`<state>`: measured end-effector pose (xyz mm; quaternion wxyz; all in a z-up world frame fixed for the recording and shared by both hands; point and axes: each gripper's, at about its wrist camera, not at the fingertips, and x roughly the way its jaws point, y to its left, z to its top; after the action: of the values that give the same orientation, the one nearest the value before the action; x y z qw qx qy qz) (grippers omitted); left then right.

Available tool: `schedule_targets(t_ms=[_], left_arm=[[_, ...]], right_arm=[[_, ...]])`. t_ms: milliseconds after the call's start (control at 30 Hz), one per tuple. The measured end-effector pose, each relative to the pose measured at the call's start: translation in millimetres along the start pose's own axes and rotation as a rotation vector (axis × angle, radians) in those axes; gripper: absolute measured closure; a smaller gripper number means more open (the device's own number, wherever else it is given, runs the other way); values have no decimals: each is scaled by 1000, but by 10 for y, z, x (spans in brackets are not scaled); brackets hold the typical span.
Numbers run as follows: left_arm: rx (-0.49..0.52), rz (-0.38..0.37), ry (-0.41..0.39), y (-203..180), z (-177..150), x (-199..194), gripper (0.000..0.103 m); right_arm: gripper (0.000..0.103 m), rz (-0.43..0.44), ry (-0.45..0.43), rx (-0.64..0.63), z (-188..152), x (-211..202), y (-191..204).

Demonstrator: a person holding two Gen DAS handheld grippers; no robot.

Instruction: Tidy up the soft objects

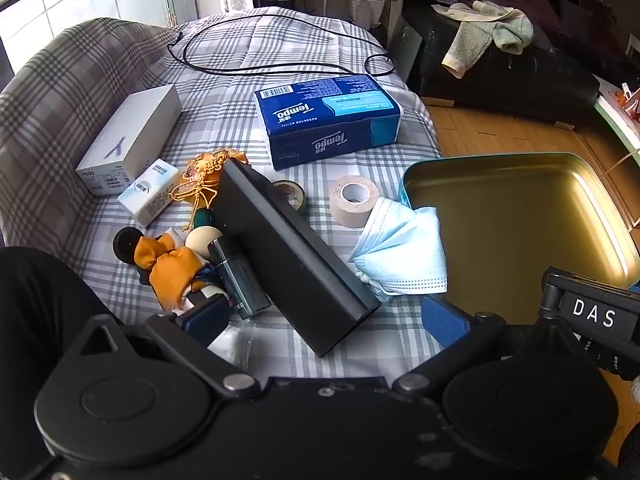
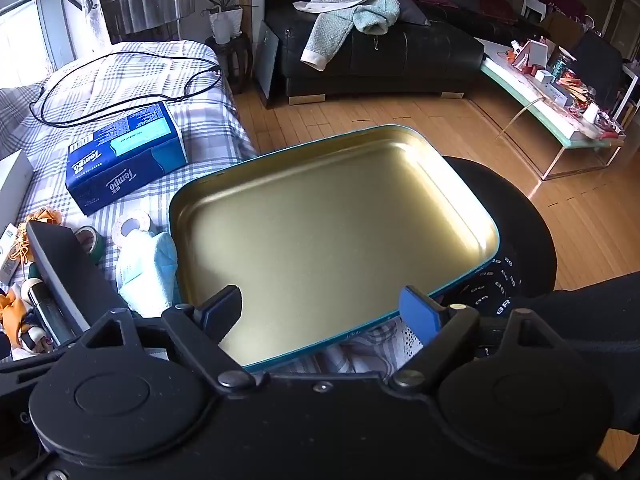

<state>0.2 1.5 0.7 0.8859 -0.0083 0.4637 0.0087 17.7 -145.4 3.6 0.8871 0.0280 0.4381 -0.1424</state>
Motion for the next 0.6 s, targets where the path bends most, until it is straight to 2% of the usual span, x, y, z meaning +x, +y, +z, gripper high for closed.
schedule_targets(t_ms=[600], left_arm=[[-8, 1, 4, -6, -8, 8, 0]], right_arm=[[21, 3, -2, -7, -14, -22, -5]])
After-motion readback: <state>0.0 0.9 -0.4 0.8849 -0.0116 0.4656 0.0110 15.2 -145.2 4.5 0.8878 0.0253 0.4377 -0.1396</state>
